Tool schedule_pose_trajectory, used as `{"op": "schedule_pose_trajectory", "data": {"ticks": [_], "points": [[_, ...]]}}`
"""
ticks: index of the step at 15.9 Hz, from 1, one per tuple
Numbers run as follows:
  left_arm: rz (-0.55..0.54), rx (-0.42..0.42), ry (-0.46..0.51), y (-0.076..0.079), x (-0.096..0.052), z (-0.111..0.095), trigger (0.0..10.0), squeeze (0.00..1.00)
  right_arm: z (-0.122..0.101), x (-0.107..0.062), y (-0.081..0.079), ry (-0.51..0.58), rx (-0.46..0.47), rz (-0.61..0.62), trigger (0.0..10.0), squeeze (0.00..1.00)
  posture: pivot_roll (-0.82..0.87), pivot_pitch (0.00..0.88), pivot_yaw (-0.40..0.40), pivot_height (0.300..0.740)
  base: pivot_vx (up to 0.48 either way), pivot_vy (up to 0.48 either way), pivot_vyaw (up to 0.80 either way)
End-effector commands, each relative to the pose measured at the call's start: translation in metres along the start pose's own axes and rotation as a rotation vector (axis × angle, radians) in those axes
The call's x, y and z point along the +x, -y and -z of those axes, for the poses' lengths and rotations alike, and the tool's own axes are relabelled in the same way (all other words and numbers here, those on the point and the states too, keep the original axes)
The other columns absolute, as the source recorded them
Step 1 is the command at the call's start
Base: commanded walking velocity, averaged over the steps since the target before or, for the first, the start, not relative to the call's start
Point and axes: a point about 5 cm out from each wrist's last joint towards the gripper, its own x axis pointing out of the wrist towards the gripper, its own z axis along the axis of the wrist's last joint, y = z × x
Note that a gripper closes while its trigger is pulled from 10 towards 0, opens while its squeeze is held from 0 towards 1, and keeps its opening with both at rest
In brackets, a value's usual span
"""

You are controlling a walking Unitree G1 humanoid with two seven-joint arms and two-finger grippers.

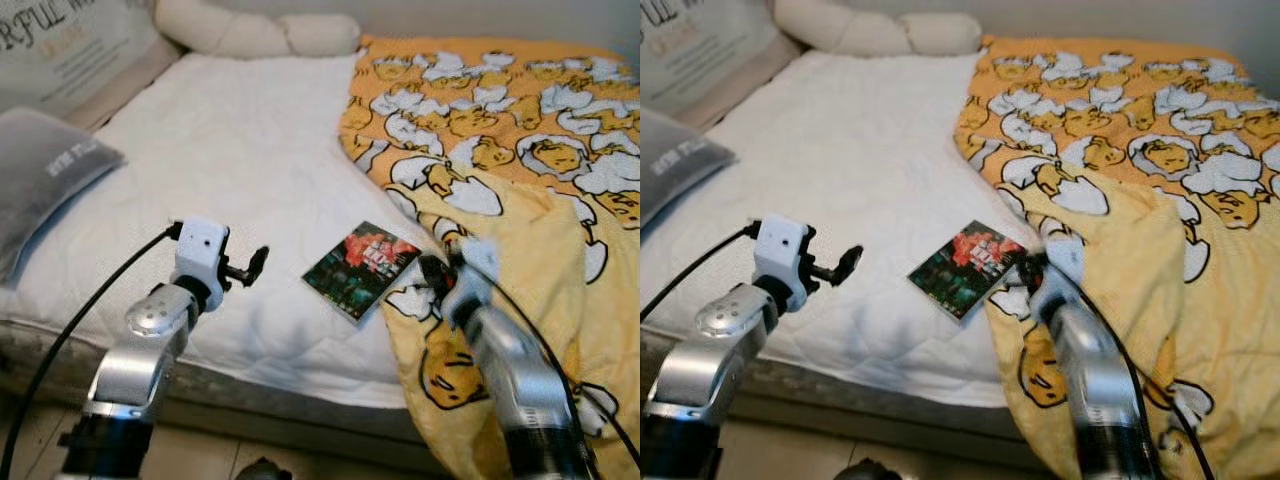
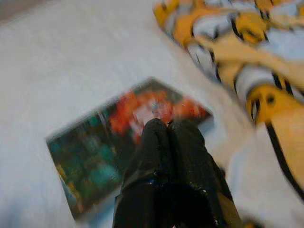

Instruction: Clean up the room

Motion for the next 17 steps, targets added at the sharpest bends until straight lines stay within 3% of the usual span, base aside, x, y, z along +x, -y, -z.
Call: {"op": "schedule_pose_trajectory", "data": {"ticks": [1, 4, 5, 6, 11, 13, 14, 15, 16, 17], "points": [[-0.081, -0.011, 0.007, -0.009, -0.007, 0.002, 10.0, 0.0, -0.003, -0.002, -0.014, 0.007, -0.027, -0.021, 10.0, 0.0, 0.05, 0.0, 0.048, 0.74, 0.0, 0.48, 0.0], [-0.134, -0.058, -0.004, -0.008, -0.015, 0.007, 10.0, 0.0, -0.003, -0.006, -0.023, 0.011, -0.041, -0.019, 10.0, 0.0, 0.05, 0.0, 0.043, 0.74, 0.0, 0.48, 0.0], [-0.144, -0.083, -0.002, -0.006, -0.019, 0.008, 10.0, 0.95, -0.003, -0.009, -0.026, 0.018, -0.02, -0.027, 10.0, 1.0, 0.06, 0.0, 0.039, 0.74, 0.0, 0.48, 0.0], [-0.144, -0.106, -0.002, -0.004, -0.022, 0.008, 10.0, 1.0, -0.003, -0.01, -0.027, 0.023, -0.002, -0.035, 10.0, 1.0, 0.06, 0.0, 0.035, 0.74, 0.0, 0.48, 0.0], [-0.121, -0.078, 0.002, 0.003, -0.026, 0.008, 10.0, 1.0, -0.005, -0.017, -0.023, 0.031, -0.02, -0.03, 10.0, 1.0, 0.07, 0.0, 0.031, 0.74, 0.0, 0.48, 0.0], [-0.133, -0.068, 0.009, 0.004, -0.027, 0.007, 10.0, 1.0, -0.006, -0.019, -0.017, 0.032, -0.065, 0.037, 10.0, 1.0, 0.07, 0.0, 0.03, 0.74, 0.0, 0.24, 0.0], [-0.135, -0.068, 0.007, 0.004, -0.027, 0.007, 10.0, 0.65, -0.006, -0.018, -0.015, 0.025, -0.084, 0.068, 10.0, 1.0, 0.07, 0.0, 0.03, 0.74, 0.0, 0.0, 0.0], [-0.135, -0.069, 0.005, 0.004, -0.028, 0.008, 10.0, 0.65, -0.006, -0.018, -0.014, 0.02, -0.096, 0.088, 10.0, 1.0, 0.07, 0.0, 0.029, 0.74, 0.0, 0.0, 0.0], [-0.12, -0.06, 0.01, 0.006, -0.028, 0.007, 10.0, 0.03, -0.01, -0.02, -0.018, 0.066, -0.083, 0.047, 10.0, 1.0, 0.07, 0.0, 0.026, 0.74, 0.0, 0.0, 0.0], [-0.111, -0.055, 0.015, 0.008, -0.028, 0.006, 10.0, 0.03, -0.008, -0.021, -0.018, 0.051, -0.068, 0.043, 10.0, 1.0, 0.07, 0.0, 0.024, 0.74, 0.0, 0.0, 0.0]]}}
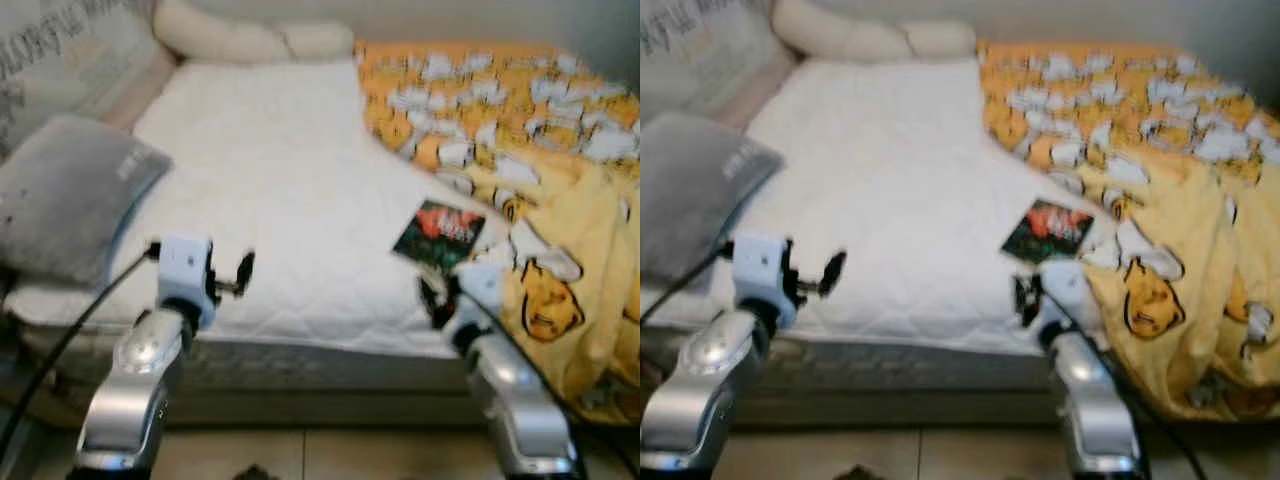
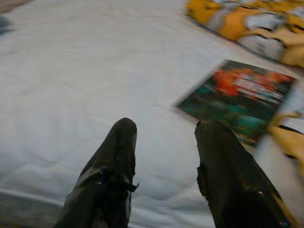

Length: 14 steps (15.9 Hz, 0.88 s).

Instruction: Clean up the room

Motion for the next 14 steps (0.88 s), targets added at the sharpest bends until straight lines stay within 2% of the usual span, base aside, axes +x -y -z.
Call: {"op": "schedule_pose_trajectory", "data": {"ticks": [1, 14], "points": [[0.013, 0.009, 0.022, 0.0037, 0.0005, -0.0052, 10.0, 0.03, -0.0057, -0.0004, 0.0015, 0.01, 0.016, -0.018, 10.0, 1.0, 0.07, 0.0, 0.022, 0.74, 0.0, 0.0, 0.0], [0.019, 0.014, 0.042, 0.005, 0.0007, -0.007, 10.0, 0.03, -0.0026, -0.0002, 0.0008, -0.007, 0.031, -0.021, 10.0, 1.0, 0.07, 0.0, 0.017, 0.74, 0.0, 0.0, 0.0]]}}
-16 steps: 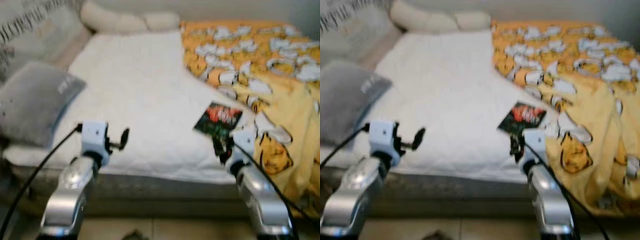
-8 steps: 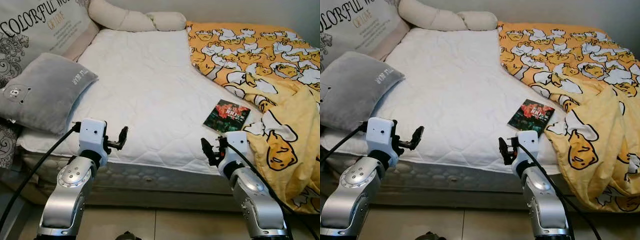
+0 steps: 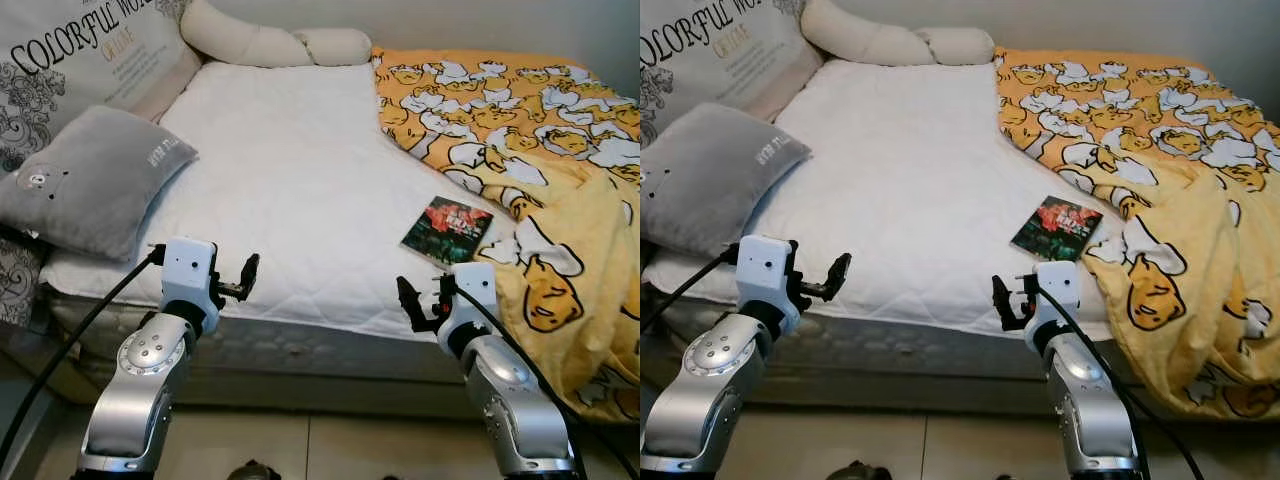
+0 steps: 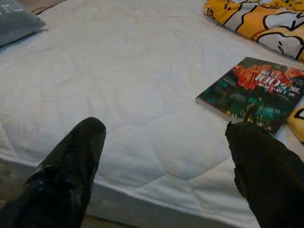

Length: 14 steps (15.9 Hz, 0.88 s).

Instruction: Clean up the room

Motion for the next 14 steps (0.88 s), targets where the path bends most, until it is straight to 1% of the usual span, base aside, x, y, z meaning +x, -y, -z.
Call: {"op": "schedule_pose_trajectory", "data": {"ticks": [1, 6, 8, 10, 14], "points": [[-0.006, 0.004, 0.008, -0.0016, -0.0027, -0.0009, 10.0, 0.03, -0.0045, 0.0016, 0.0005, 0.008, 0.001, -0.006, 10.0, 1.0, 0.07, 0.0, 0.017, 0.74, 0.0, 0.0, 0.0], [-0.007, 0.004, 0.01, -0.0016, -0.0028, -0.0009, 10.0, 0.03, -0.0045, 0.0015, 0.0001, 0.007, 0.008, -0.011, 10.0, 1.0, 0.07, 0.0, 0.017, 0.74, 0.0, 0.0, 0.0], [0.009, -0.019, 0.005, 0.001, -0.0024, 0.0009, 10.0, 0.05, 0.0018, 0.0042, -0.0016, -0.039, 0.013, -0.013, 10.0, 1.0, 0.08, 0.0, 0.012, 0.74, 0.345, 0.0, -0.76], [0.014, -0.027, 0.003, 0.0016, -0.0021, 0.0013, 10.0, 0.05, 0.0014, 0.0045, -0.0009, -0.033, -0.001, -0.011, 10.0, 1.0, 0.07, 0.0, 0.013, 0.74, 0.388, 0.0, -0.78], [0.015, -0.035, 0.0, 0.0024, -0.0016, 0.0027, 10.0, 0.05, -0.0005, 0.0052, -0.0004, -0.026, -0.02, -0.014, 10.0, 1.0, 0.07, 0.0, 0.007, 0.74, 0.392, 0.0, 0.0]]}}
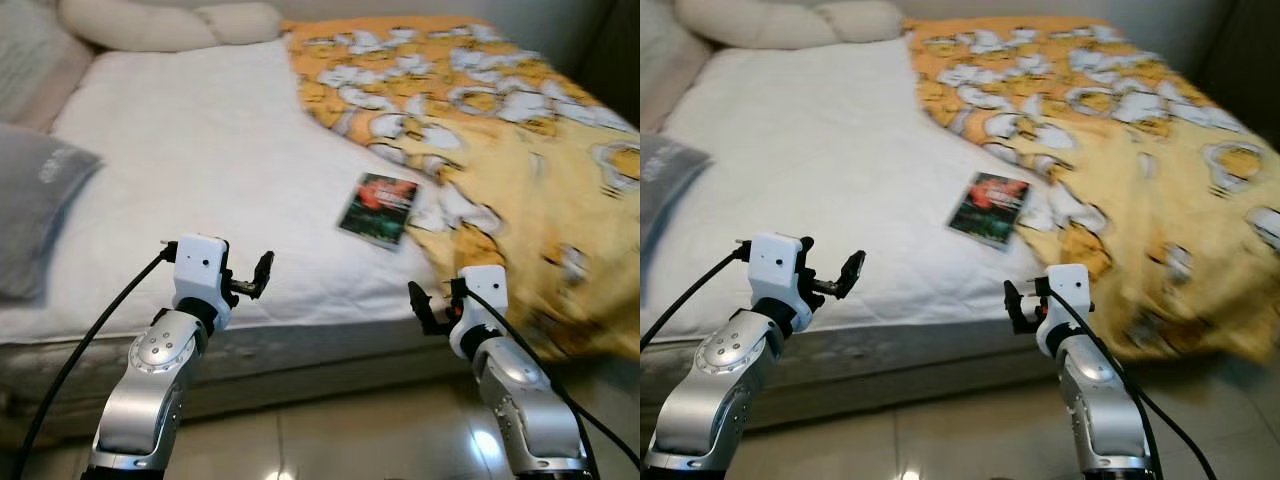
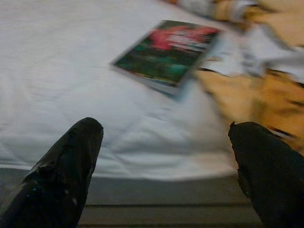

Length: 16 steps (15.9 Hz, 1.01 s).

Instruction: Clean up the room

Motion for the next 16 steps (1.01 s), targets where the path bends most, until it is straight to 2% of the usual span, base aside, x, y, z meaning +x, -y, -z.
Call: {"op": "schedule_pose_trajectory", "data": {"ticks": [1, 9, 13, 16], "points": [[-0.023, -0.004, -0.012, -0.0054, -0.0021, 0.0024, 10.0, 0.05, -0.0047, 0.0032, -0.0074, 0.017, -0.002, -0.033, 10.0, 1.0, 0.08, 0.0, 0.003, 0.74, 0.394, 0.0, 0.0], [-0.023, -0.001, -0.015, -0.006, -0.0031, 0.0035, 10.0, 0.05, -0.0035, 0.0039, -0.0092, 0.013, -0.006, -0.042, 10.0, 1.0, 0.07, 0.0, 0.011, 0.74, 0.393, 0.0, 0.0], [-0.016, 0.001, -0.015, -0.0049, -0.0025, 0.0035, 10.0, 0.05, -0.0006, 0.0037, -0.007, -0.007, -0.006, -0.03, 10.0, 1.0, 0.07, 0.0, 0.011, 0.74, 0.393, 0.0, -0.78], [-0.008, 0.003, -0.018, -0.0039, -0.0029, 0.0047, 10.0, 0.04, 0.0006, 0.0027, -0.0056, -0.009, -0.009, -0.019, 10.0, 1.0, 0.07, 0.0, 0.008, 0.74, 0.389, 0.0, 0.0]]}}
